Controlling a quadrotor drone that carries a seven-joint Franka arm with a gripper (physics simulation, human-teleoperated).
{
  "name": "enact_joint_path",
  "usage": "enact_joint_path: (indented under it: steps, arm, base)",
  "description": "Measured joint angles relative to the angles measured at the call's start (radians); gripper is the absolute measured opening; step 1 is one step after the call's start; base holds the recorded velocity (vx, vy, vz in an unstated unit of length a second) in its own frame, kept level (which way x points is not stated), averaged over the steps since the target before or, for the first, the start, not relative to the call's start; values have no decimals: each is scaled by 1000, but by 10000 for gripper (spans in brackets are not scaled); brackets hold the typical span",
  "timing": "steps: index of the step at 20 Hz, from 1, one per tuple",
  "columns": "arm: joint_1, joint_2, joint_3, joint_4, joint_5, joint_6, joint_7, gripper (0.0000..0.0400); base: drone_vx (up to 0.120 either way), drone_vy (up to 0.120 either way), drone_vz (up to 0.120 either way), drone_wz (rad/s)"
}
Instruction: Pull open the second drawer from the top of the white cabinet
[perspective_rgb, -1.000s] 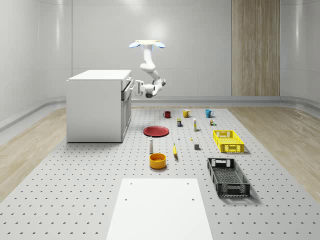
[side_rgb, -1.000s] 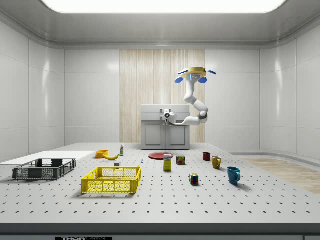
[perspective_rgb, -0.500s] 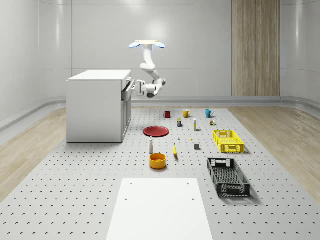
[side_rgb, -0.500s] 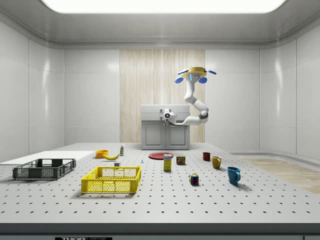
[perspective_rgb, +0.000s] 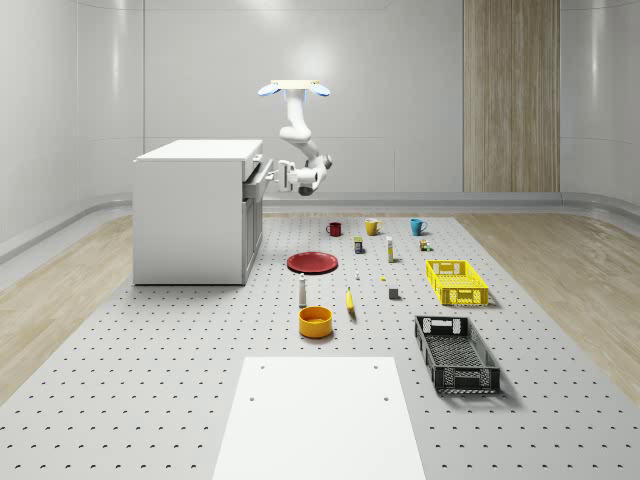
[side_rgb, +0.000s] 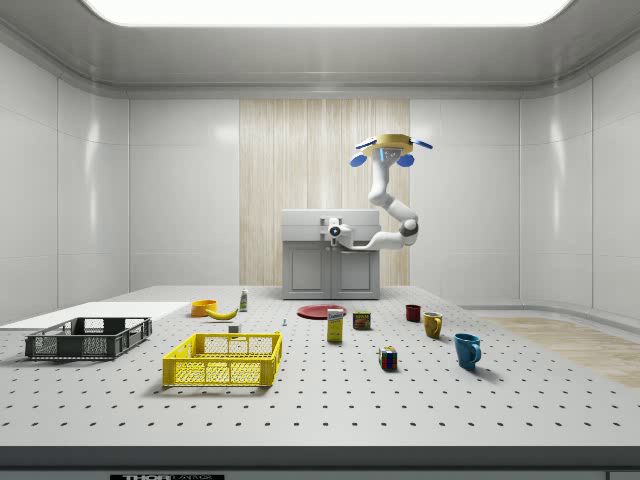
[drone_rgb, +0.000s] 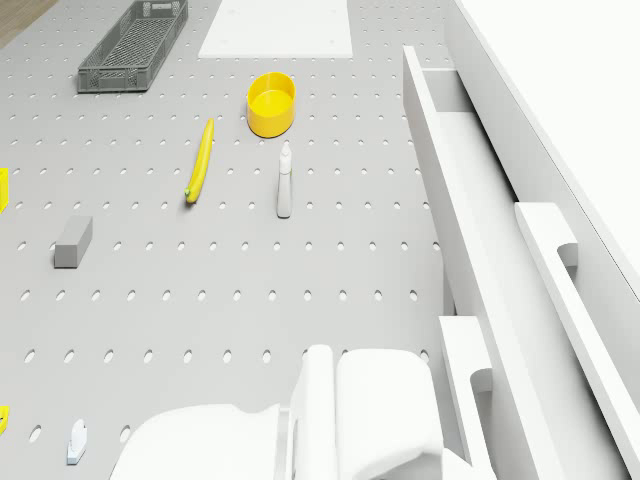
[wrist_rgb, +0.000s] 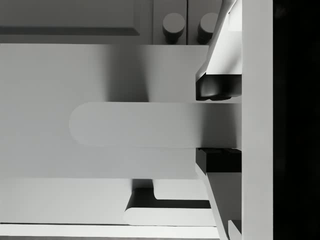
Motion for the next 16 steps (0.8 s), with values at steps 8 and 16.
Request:
enact_joint_path:
  steps: [8, 16]
  arm:
    - [1, -16, -32, 11, -41, -17, 26, 136]
    - [-4, -21, -74, 22, -74, -48, 10, 118]
  base:
    - [0, 0, 0, 0]
    - [0, 0, 0, 0]
